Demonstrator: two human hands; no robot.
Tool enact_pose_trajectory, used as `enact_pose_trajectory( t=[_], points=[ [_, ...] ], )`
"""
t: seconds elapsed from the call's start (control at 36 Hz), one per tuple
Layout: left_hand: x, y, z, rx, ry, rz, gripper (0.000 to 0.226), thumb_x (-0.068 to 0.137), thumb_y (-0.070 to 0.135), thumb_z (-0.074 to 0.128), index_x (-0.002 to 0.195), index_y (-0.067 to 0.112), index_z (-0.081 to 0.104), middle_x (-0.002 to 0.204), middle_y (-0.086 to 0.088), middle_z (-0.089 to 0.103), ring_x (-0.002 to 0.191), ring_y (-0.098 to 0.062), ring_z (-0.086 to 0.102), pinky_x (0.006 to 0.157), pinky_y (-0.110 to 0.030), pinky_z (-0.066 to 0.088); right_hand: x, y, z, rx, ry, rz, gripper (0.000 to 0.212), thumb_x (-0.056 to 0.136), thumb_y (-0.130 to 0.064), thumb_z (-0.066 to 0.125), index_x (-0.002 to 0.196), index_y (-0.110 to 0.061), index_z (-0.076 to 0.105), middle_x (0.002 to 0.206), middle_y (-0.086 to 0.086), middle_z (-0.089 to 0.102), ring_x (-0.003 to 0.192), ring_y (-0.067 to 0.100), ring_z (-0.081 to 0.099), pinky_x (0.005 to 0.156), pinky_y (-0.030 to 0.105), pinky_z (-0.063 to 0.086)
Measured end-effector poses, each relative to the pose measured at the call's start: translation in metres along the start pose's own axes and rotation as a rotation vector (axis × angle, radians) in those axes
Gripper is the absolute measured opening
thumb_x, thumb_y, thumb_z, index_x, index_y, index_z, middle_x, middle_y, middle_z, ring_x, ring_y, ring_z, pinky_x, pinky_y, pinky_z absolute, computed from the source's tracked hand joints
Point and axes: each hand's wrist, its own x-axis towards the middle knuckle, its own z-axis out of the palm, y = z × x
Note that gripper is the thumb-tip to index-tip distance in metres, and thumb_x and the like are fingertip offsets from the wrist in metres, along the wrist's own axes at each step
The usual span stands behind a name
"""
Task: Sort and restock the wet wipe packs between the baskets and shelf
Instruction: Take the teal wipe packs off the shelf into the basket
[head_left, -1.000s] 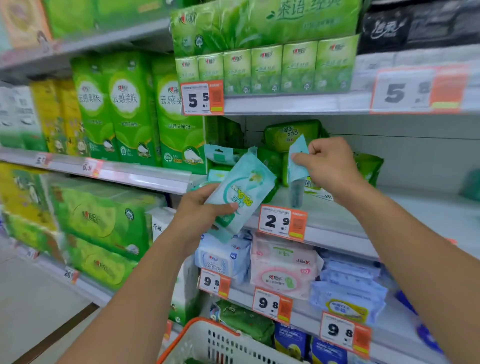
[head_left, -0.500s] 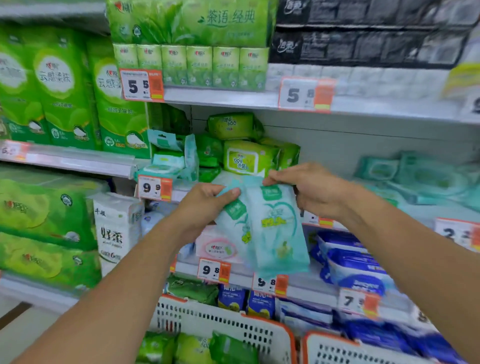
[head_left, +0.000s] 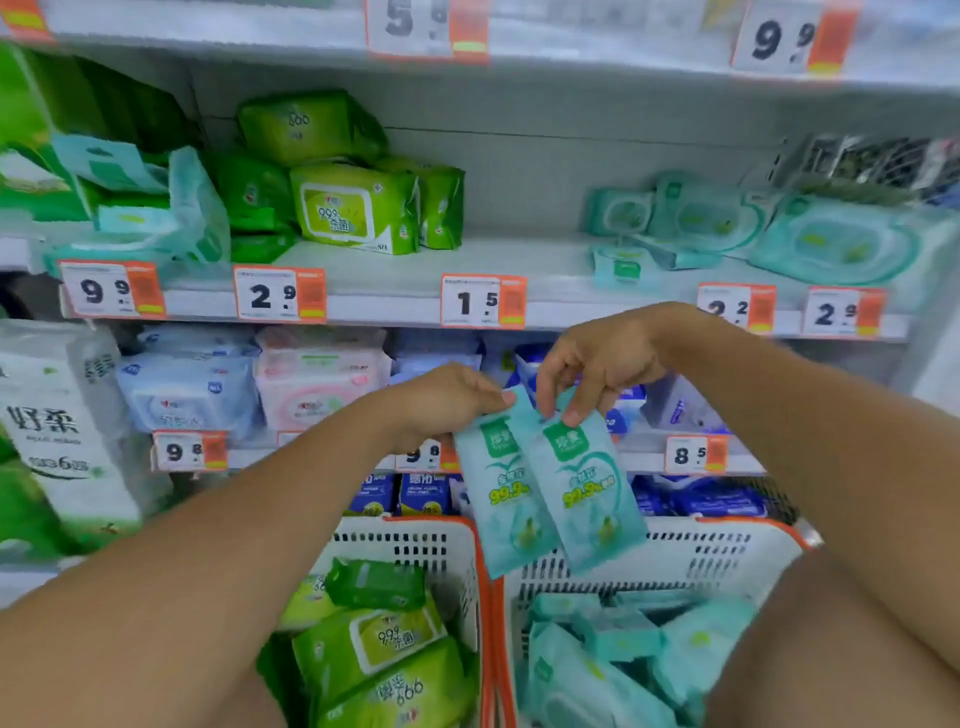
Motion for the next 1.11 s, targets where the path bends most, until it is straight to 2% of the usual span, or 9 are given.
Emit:
enact_pose_trajectory(
  t=[0.14, 0.25, 0.36, 0.47, 0.58, 0.72, 0.86, 1.0, 1.11],
  points=[
    [0.042, -0.015, 0.067, 0.000, -0.192, -0.153, 0.037, 0.099, 0.035, 0.057, 0.115, 0.004, 0.068, 0.112, -0.016, 0.071, 0.091, -0.023, 0.065, 0.089, -0.039, 0.056, 0.009, 0.055, 0.014, -0.238, -0.181, 0.370, 0.032, 0.086, 0.011, 0.067, 0.108, -0.012, 0.063, 0.096, 0.017, 0.066, 0.080, 0.031, 0.067, 0.060, 0.035, 0.062],
    [0.062, 0.014, 0.085, -0.024, -0.118, -0.050, 0.019, 0.101, 0.028, 0.053, 0.095, 0.015, 0.065, 0.105, -0.010, 0.068, 0.084, -0.020, 0.062, 0.070, -0.028, 0.048, -0.001, 0.056, -0.007, -0.289, -0.100, 0.441, 0.026, 0.096, -0.004, 0.060, 0.123, -0.004, 0.060, 0.105, 0.016, 0.073, 0.097, 0.036, 0.072, 0.081, 0.041, 0.061],
    [0.078, 0.077, 0.055, 0.131, 0.409, 0.568, 0.012, 0.090, 0.021, 0.063, 0.079, 0.023, 0.068, 0.080, 0.001, 0.073, 0.072, -0.013, 0.067, 0.070, -0.028, 0.053, -0.038, 0.026, -0.056, -0.031, 0.642, 0.078, 0.002, 0.087, -0.011, 0.070, 0.086, -0.010, 0.069, 0.064, 0.004, 0.066, 0.057, 0.024, 0.067, 0.051, 0.024, 0.053],
    [0.093, 0.118, 0.006, 0.604, 0.707, 0.686, 0.026, 0.086, 0.043, 0.059, 0.103, 0.026, 0.068, 0.100, 0.004, 0.072, 0.095, -0.020, 0.067, 0.084, -0.035, 0.054, -0.046, 0.038, -0.098, -0.091, 1.458, 0.054, 0.028, 0.071, -0.033, 0.080, 0.094, -0.022, 0.069, 0.084, 0.000, 0.069, 0.089, 0.027, 0.067, 0.073, 0.028, 0.048],
    [0.117, 0.118, -0.012, 1.125, 0.298, 0.144, 0.049, 0.100, 0.054, 0.039, 0.137, 0.026, 0.055, 0.146, -0.004, 0.050, 0.132, -0.028, 0.046, 0.104, -0.033, 0.038, -0.024, 0.051, -0.109, 0.110, 1.165, 0.205, 0.083, 0.065, -0.064, 0.082, 0.125, -0.012, 0.059, 0.126, 0.009, 0.063, 0.119, 0.028, 0.059, 0.096, 0.034, 0.046],
    [0.125, 0.122, -0.012, 1.240, 0.215, 0.065, 0.050, 0.101, 0.054, 0.030, 0.135, 0.029, 0.058, 0.144, -0.003, 0.052, 0.128, -0.028, 0.048, 0.102, -0.034, 0.040, 0.016, 0.051, -0.112, -0.029, 0.915, 0.373, 0.100, 0.059, -0.082, 0.071, 0.132, -0.014, 0.055, 0.136, 0.005, 0.059, 0.122, 0.028, 0.057, 0.097, 0.036, 0.047],
    [0.140, 0.127, -0.027, 1.103, 0.276, 0.071, 0.049, 0.102, 0.048, 0.038, 0.146, 0.027, 0.040, 0.146, -0.006, 0.050, 0.132, -0.028, 0.046, 0.106, -0.033, 0.037, 0.036, 0.047, -0.123, -0.112, 0.970, 0.337, 0.055, 0.067, -0.046, 0.081, 0.106, -0.015, 0.059, 0.117, 0.006, 0.064, 0.101, 0.025, 0.062, 0.079, 0.029, 0.046],
    [0.160, 0.132, -0.041, 1.003, 0.320, 0.057, 0.125, 0.076, 0.051, 0.078, 0.154, 0.032, -0.018, 0.149, -0.019, 0.037, 0.130, -0.033, 0.049, 0.107, -0.034, 0.041, 0.041, 0.060, -0.139, 0.081, 0.735, -0.105, 0.068, 0.074, -0.007, 0.079, 0.137, -0.018, 0.055, 0.135, 0.001, 0.057, 0.116, 0.014, 0.058, 0.097, 0.025, 0.048],
    [0.171, 0.133, -0.048, 1.137, 0.187, -0.043, 0.098, 0.079, 0.068, 0.064, 0.156, 0.037, 0.013, 0.158, -0.007, 0.024, 0.129, -0.028, 0.048, 0.103, -0.030, 0.045, 0.041, 0.090, -0.163, 0.032, 1.054, -0.017, 0.095, 0.060, -0.018, 0.093, 0.144, -0.018, 0.049, 0.145, 0.005, 0.048, 0.134, 0.024, 0.046, 0.107, 0.024, 0.036]
  ],
)
